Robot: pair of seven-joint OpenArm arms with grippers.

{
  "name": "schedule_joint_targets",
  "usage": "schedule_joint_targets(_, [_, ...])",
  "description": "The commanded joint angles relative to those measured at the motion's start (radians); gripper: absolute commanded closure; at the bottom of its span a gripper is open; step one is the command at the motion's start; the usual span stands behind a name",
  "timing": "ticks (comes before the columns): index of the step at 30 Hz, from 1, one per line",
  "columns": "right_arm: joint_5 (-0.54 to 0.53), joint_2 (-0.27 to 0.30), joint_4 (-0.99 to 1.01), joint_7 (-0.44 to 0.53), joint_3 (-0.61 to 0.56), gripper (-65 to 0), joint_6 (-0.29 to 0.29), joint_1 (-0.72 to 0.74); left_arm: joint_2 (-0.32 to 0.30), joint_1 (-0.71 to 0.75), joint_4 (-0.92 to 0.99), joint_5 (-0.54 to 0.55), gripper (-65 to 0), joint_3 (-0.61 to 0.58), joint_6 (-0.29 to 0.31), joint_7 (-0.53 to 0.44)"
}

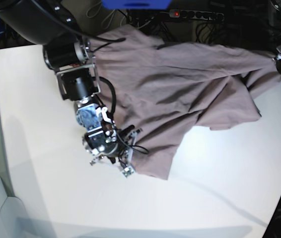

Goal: Layout the t-shirt on the table in an organized manner, then fold the t-shirt properly
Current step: 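Stretch the t-shirt between both grippers, pulling them apart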

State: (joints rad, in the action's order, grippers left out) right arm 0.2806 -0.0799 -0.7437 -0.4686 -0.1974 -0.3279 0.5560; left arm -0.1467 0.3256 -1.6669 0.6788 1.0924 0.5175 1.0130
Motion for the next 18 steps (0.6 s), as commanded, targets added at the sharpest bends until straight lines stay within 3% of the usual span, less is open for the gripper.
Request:
schedule_joint_targets(1, [0.027, 0.018, -0.01, -0.051, 0.023, 0.0, 0.008, 0.026, -0.017, 0.0, -0.016, 0.017, -0.2, 0.007, 0.002, -0.023])
schedule_joint_targets(12, [0.032, 0.09, -0.234, -0.109, 0.407, 0.0, 0.009, 0.039, 0.04, 0.005, -0.017, 0.019, -0.2, 0.001, 0.002, -0.021])
schedule_joint_targets(18, [0.032, 0.124, -0.265, -0.109, 0.511, 0.0, 0.009, 0.037, 0.072, 0.002, -0.023, 0.019, -0.2, -0.041, 0.002, -0.021])
